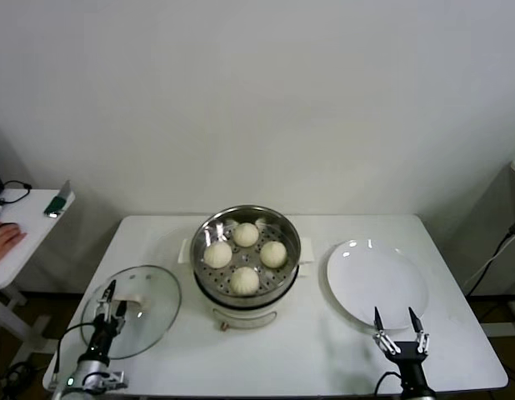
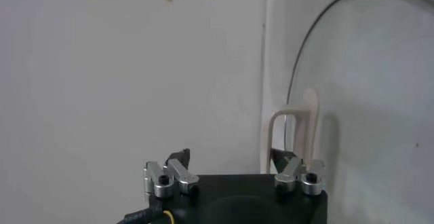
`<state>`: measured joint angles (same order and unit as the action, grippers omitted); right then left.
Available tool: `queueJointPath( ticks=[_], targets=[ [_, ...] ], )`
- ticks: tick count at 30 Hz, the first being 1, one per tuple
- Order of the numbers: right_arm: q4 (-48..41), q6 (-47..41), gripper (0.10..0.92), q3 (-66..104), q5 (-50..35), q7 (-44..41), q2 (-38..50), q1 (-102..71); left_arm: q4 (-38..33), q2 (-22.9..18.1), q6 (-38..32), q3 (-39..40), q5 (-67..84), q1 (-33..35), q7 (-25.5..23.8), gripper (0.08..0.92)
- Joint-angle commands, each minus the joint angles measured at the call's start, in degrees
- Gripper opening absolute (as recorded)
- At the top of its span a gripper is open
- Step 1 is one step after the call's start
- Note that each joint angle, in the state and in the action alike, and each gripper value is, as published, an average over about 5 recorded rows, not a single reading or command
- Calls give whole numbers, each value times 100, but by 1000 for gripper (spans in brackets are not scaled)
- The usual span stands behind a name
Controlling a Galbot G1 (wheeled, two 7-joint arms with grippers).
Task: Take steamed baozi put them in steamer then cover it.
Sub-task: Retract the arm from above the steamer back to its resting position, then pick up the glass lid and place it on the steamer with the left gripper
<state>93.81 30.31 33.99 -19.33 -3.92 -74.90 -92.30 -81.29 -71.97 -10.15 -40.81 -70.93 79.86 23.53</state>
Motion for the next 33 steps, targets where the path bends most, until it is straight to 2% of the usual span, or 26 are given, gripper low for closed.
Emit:
queueJointPath(
  ticks=[1, 6, 16, 22, 27, 33],
  targets=[
    [7, 3, 823, -2, 24, -7, -5, -11, 215, 25, -77, 8, -25, -155, -18, 756],
    [9, 5, 823, 3, 33, -10, -8, -12, 336, 29, -188, 9, -79, -216, -24, 707],
    [10, 8, 823, 15, 38, -17, -34, -5, 527, 66, -307, 4, -136, -291, -17, 422],
    [29, 2, 823, 38, 50, -18, -36, 17, 381, 72, -310, 7, -113, -269, -18, 249],
    [38, 6, 823, 49, 75, -19, -39, 21, -172, 102, -167, 4, 74, -109, -150, 139],
    [40, 3, 823, 56, 119, -20, -31, 30, -1663, 329, 607, 2, 712, 359, -902, 134]
  ],
)
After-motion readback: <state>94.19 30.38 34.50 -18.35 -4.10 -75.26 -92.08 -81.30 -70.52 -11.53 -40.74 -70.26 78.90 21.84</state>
